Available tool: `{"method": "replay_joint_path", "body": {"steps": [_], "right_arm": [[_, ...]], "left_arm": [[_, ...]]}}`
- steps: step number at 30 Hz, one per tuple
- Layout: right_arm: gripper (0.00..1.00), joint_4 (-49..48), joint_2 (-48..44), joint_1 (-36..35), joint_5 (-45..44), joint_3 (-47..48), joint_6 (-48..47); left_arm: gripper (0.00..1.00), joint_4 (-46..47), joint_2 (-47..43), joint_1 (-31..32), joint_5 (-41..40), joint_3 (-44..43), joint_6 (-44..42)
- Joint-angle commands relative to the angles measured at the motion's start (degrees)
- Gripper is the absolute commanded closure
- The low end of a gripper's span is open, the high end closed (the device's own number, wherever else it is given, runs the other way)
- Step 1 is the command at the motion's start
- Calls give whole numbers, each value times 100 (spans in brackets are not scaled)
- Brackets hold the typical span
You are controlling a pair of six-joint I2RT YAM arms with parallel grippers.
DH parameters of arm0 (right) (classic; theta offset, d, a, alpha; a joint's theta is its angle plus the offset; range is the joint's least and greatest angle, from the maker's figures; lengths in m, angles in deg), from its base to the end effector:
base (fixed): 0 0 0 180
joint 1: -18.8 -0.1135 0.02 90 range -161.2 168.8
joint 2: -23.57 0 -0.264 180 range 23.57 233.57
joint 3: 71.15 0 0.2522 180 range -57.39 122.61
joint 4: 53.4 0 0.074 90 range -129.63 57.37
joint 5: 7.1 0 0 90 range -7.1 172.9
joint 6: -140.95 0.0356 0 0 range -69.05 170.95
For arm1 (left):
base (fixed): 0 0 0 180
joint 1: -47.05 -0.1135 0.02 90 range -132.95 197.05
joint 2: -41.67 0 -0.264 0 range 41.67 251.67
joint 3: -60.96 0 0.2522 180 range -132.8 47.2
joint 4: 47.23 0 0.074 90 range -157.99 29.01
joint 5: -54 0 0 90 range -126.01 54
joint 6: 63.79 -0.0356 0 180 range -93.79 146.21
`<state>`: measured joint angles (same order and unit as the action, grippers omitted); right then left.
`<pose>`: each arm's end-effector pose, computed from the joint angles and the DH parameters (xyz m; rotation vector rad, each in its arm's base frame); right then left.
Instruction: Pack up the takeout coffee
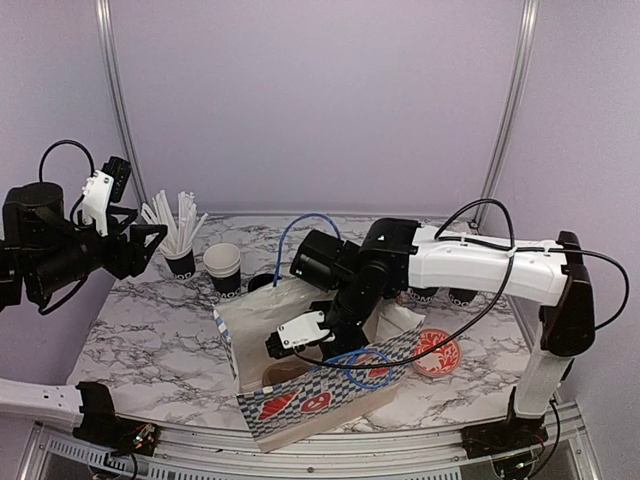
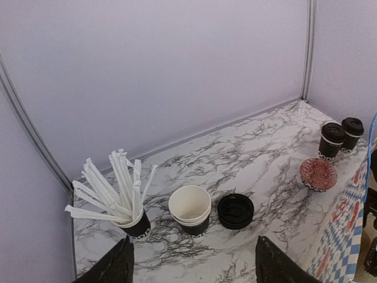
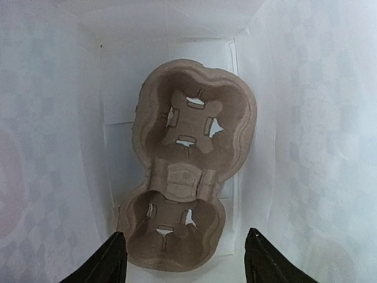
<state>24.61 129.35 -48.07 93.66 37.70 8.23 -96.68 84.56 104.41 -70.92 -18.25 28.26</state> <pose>0.1400 0.3447 0.2758 -2.3936 1.6446 0.3477 0.0874 -0.0987 0.4191 0.4157 1.7129 -0.2053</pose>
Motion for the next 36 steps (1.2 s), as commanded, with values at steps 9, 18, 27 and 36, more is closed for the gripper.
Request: {"method": "replay_joint_path", "body": {"steps": [9, 18, 27, 36], "right_arm": [[26, 43, -1787, 698, 1096, 752, -522], [26, -272, -2953, 2793, 1802, 272, -623], [1, -1063, -2614, 5284, 781, -739, -117], [28, -267, -951, 5378, -528, -151, -345]], "left_arm": [[28, 241, 2101, 17, 4058, -939, -571], [30, -83, 2949, 47, 4099, -1364, -820], [53, -615, 3351, 47, 4388, -1537, -1078], [82, -790, 3562, 38, 4334, -1792, -1542]]}}
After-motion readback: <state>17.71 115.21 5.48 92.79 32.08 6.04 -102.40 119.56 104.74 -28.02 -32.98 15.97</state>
